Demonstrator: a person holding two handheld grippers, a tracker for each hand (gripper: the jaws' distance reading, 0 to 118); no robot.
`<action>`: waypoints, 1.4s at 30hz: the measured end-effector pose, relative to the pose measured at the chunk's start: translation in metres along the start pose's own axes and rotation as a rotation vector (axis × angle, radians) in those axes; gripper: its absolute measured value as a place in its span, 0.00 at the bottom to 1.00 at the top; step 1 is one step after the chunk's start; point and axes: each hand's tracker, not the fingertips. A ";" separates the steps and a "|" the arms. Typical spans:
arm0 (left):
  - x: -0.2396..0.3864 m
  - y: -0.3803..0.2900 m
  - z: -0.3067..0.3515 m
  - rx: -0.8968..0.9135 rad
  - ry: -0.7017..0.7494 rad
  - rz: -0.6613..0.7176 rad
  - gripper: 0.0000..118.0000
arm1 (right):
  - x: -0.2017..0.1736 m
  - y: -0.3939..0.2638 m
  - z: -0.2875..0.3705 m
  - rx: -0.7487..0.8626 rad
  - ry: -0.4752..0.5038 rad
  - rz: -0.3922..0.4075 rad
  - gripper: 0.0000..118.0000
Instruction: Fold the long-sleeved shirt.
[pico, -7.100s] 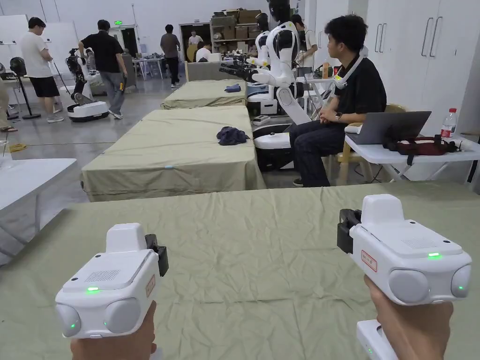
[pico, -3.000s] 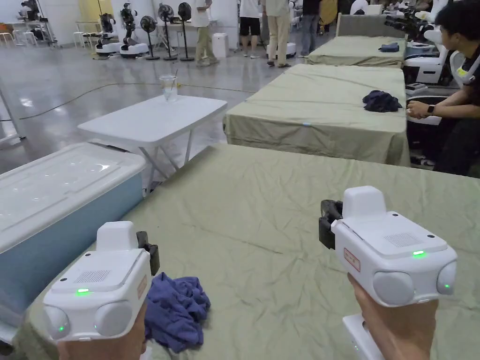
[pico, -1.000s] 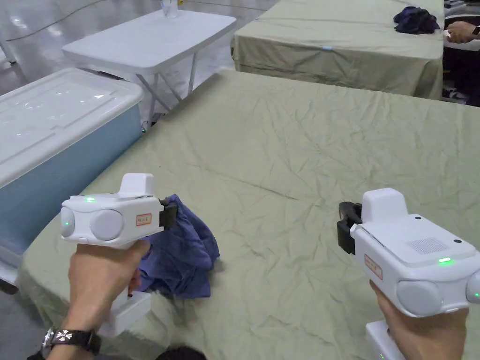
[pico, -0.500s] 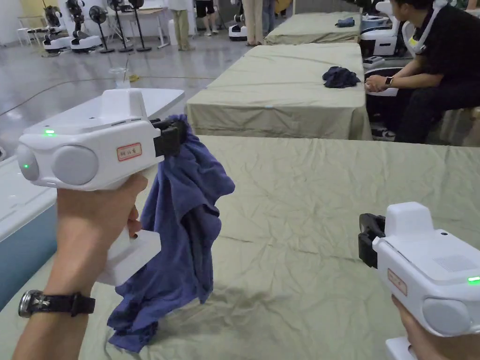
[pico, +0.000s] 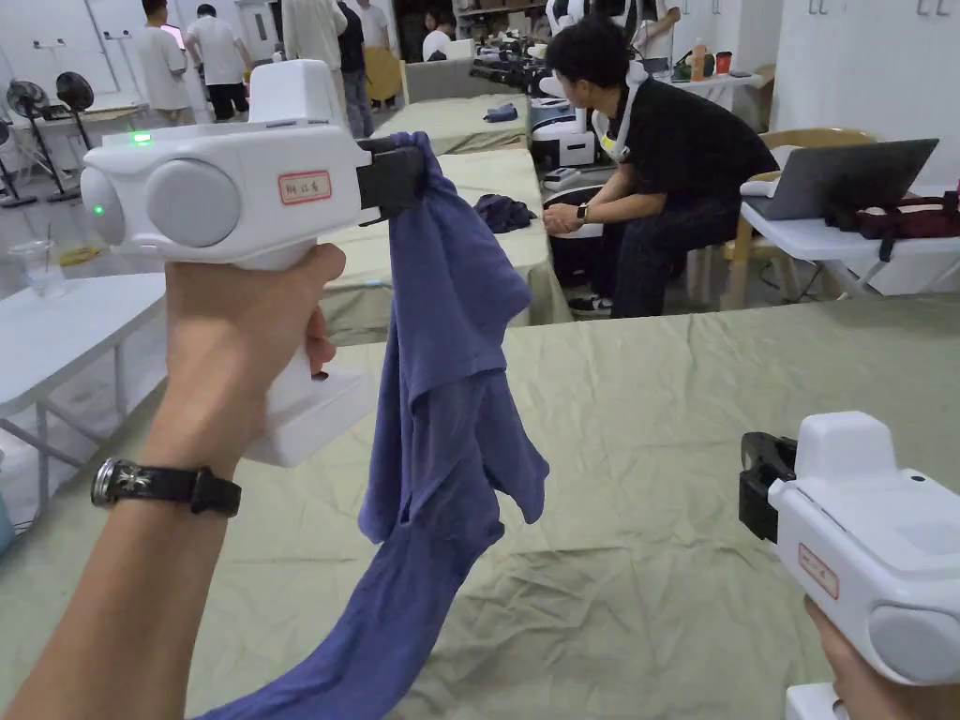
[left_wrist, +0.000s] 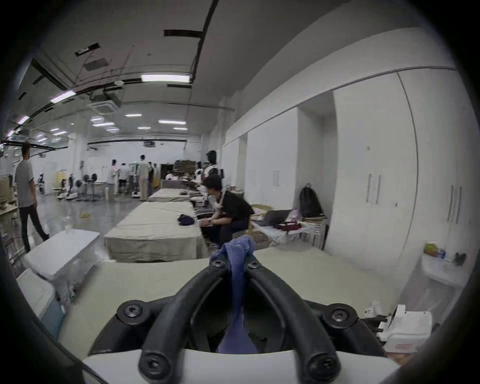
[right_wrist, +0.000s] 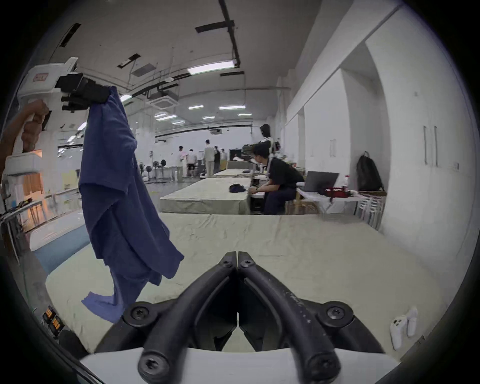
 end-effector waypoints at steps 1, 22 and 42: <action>0.009 0.004 -0.006 0.010 -0.016 -0.002 0.06 | 0.007 -0.001 0.002 -0.001 -0.012 -0.008 0.02; 0.108 -0.105 -0.154 -0.260 -0.242 0.012 0.06 | 0.086 -0.042 0.002 -0.063 -0.169 -0.094 0.01; 0.117 -0.342 -0.233 -0.704 -0.237 0.162 0.52 | 0.084 -0.097 -0.046 -0.235 -0.132 -0.089 0.02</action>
